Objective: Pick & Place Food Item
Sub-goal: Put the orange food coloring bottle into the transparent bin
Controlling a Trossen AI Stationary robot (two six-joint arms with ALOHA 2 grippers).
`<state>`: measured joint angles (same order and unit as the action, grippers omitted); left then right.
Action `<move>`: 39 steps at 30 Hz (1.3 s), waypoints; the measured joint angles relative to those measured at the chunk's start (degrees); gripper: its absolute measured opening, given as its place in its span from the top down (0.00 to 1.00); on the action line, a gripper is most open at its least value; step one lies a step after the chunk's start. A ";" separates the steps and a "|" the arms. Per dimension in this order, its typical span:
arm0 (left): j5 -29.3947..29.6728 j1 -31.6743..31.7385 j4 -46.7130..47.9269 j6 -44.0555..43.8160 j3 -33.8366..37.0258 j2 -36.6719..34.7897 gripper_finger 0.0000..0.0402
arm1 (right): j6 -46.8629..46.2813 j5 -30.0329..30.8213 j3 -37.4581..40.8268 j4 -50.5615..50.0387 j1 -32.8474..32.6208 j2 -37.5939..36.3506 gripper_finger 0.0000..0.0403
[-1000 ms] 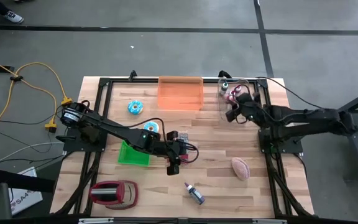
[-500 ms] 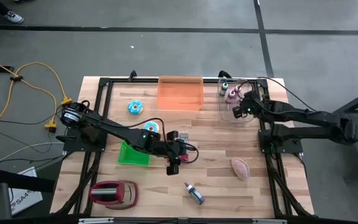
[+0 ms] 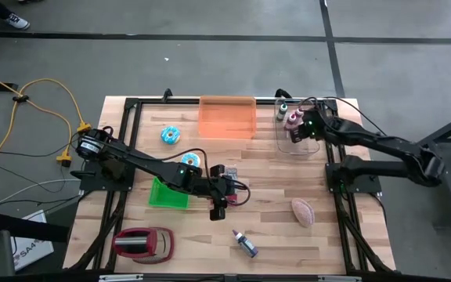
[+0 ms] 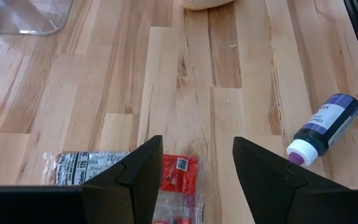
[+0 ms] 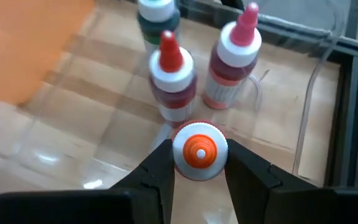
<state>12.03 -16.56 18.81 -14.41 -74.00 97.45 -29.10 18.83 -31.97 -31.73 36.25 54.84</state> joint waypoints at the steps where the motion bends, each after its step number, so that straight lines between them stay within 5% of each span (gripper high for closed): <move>1: -0.02 0.00 0.01 0.00 0.00 0.00 0.53 | 0.15 -0.05 0.00 0.21 0.39 0.94 0.73; 18: -0.09 -0.02 -0.01 0.07 0.00 0.00 0.53 | 0.99 -2.12 0.02 3.89 1.42 5.45 0.63; 39: -0.09 -0.02 -0.01 0.09 0.00 0.00 0.53 | 3.86 -2.50 0.02 3.98 1.42 4.92 0.62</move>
<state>11.94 -16.58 18.81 -14.33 -74.00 97.45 -25.23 16.34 -31.94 -27.75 37.67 59.76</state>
